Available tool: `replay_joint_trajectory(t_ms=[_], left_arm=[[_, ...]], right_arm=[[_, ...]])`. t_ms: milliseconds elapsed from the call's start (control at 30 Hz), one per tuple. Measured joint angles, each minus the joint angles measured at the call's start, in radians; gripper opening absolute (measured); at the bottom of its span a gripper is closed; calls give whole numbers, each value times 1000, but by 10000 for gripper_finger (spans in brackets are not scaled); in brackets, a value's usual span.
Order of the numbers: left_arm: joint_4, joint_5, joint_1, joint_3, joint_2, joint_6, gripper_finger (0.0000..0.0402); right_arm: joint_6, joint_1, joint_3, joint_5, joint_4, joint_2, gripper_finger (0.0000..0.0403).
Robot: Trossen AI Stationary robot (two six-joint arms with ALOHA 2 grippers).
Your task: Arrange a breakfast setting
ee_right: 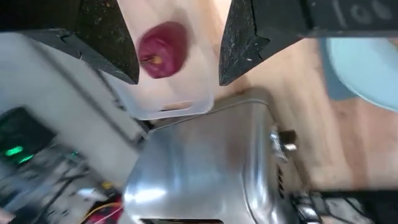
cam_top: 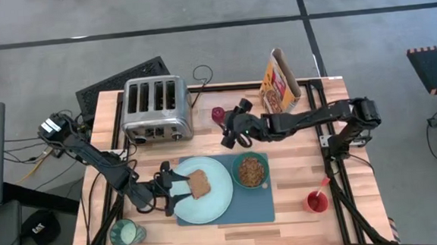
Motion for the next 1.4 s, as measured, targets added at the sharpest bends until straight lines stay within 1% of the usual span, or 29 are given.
replay_joint_trajectory(t_ms=[100, 200, 367, 467, 533, 667, 800, 900, 1000, 1100, 1233, 1400], left_arm=[[-4, 25, 0, 2, 0, -1, 261], [-6, 68, 0, 2, 0, 2, 261], [-6, 58, 6, 3, 0, 74, 261], [-6, 56, 19, 3, 0, 89, 261], [-6, 56, 28, 3, 0, 90, 261], [-7, 61, 46, 4, 0, 90, 261], [-14, 64, 52, 4, 0, 90, 261], [-22, 64, 52, 4, 0, 90, 261], [-34, 66, 52, 4, 1, 90, 261], [-38, 75, 52, 4, 1, 90, 261], [-38, 90, 52, 4, 1, 91, 261], [-38, 89, 52, 4, 1, 91, 261]], right_arm=[[53, -45, 0, -85, 2, 0, 259], [93, -83, 0, -115, 2, 0, 278], [141, -107, 3, -119, 15, 18, 319], [143, -106, 21, -119, -3, 45, 332], [142, -97, 62, -118, 4, 80, 334], [159, -95, 171, -115, -94, 166, 331], [228, -119, 284, -89, -241, 239, 327], [274, -146, 334, -80, -340, 284, 326], [311, -171, 354, -86, -361, 324, 326], [326, -187, 360, -98, -342, 350, 326], [341, -204, 359, -147, -341, 380, 326], [343, -203, 359, -144, -330, 411, 326]])
